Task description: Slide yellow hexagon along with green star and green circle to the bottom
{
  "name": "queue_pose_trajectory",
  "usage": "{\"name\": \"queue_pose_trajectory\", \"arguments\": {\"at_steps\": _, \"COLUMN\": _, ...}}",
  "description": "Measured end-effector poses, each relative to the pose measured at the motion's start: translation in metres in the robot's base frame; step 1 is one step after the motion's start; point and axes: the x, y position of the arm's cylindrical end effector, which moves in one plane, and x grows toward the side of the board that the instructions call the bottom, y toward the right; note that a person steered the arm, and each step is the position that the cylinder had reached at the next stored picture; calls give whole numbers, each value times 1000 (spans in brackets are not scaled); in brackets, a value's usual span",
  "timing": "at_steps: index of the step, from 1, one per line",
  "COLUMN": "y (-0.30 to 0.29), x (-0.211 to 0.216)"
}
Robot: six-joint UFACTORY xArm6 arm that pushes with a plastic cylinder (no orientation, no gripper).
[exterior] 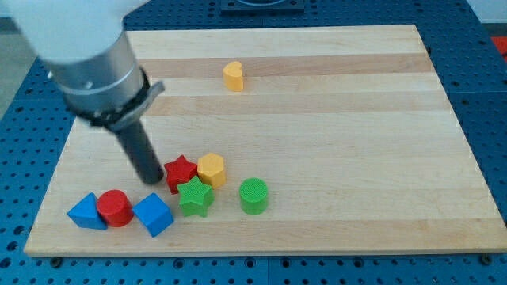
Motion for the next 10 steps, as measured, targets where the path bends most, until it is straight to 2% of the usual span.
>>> {"name": "queue_pose_trajectory", "arguments": {"at_steps": 1, "y": 0, "x": -50}}
{"name": "queue_pose_trajectory", "arguments": {"at_steps": 2, "y": 17, "x": -71}}
{"name": "queue_pose_trajectory", "arguments": {"at_steps": 3, "y": 35, "x": -71}}
{"name": "queue_pose_trajectory", "arguments": {"at_steps": 7, "y": 71, "x": -33}}
{"name": "queue_pose_trajectory", "arguments": {"at_steps": 8, "y": 73, "x": -9}}
{"name": "queue_pose_trajectory", "arguments": {"at_steps": 10, "y": 87, "x": 2}}
